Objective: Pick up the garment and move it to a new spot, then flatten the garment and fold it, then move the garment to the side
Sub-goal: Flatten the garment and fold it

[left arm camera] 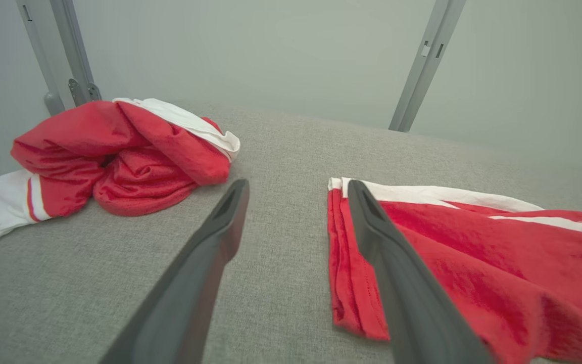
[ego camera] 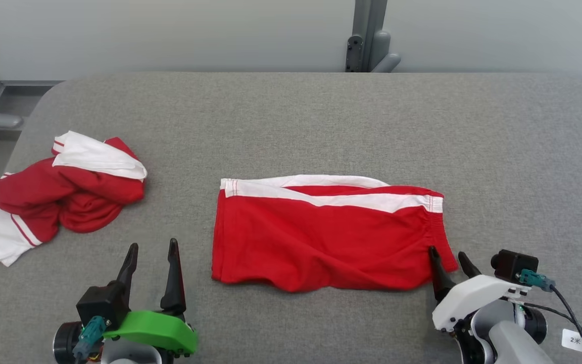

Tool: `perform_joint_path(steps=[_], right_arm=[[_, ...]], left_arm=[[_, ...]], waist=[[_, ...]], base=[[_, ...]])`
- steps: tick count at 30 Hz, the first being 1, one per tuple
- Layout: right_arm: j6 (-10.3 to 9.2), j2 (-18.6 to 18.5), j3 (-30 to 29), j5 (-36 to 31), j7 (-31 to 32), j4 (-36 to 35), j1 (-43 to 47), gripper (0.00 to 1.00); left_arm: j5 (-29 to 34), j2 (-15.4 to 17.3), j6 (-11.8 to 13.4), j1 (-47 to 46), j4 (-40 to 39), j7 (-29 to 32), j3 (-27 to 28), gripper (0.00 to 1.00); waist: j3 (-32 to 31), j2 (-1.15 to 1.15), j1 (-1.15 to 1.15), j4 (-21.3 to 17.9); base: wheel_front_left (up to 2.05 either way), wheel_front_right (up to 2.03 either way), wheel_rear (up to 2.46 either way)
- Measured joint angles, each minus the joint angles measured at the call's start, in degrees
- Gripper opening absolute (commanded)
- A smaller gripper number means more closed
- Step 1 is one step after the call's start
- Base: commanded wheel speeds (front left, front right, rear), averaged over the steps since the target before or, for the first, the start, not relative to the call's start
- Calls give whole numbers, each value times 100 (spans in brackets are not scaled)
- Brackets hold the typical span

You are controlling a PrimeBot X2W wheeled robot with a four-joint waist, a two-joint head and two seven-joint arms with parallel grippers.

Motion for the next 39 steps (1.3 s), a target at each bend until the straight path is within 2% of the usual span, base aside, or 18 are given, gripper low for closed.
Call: perform_joint_path(steps=[1,6,7,8,9,11,12,13,14,20,30,39], right_arm=[[0,2,68,364,-3,240,-99,100],[0,0,299,1317,-3,683,-288,100],[0,-2,353,1500,-3,742,-325,80],[0,-7,415,1644,-19,783,-357,80],[0,-9,483,1775,-23,826,-388,47],[0,-9,609,1967,-75,894,-435,31],[0,-9,667,2019,-114,938,-459,21],[0,-5,717,2047,-141,973,-487,7],[0,-3,760,2082,-176,1002,-516,0],[0,-60,869,2162,-283,1048,-708,0],[0,-792,444,2293,-333,996,-637,0],[-1,-818,486,2307,-174,536,-584,0]], left_arm=[[59,-40,-43,30,34,0,63,100],[185,-127,-156,58,112,0,213,100],[200,-146,-165,62,124,0,237,100],[230,-165,-179,66,135,0,261,100],[241,-180,-202,72,144,0,287,100],[283,-207,-223,96,154,0,330,100],[302,-214,-246,103,166,0,354,100],[352,-219,-266,109,180,0,372,100],[382,-225,-269,118,190,0,393,100],[492,-310,-371,188,243,0,492,100],[586,-433,-524,203,227,0,478,100],[671,-467,-576,199,144,0,523,100]], waist=[[11,0,0,84],[28,0,0,225],[27,0,0,237],[24,0,0,242],[21,0,0,241],[16,0,0,226],[14,0,0,215],[10,0,0,200],[7,0,0,181],[-44,0,0,-89],[-112,0,0,-543],[-83,0,0,-711]], base=[[0,0,0],[0,0,0],[0,0,0],[0,0,0],[0,0,0],[0,0,0],[0,0,0],[0,0,0],[0,0,0],[0,0,0],[0,0,0],[0,0,0]])
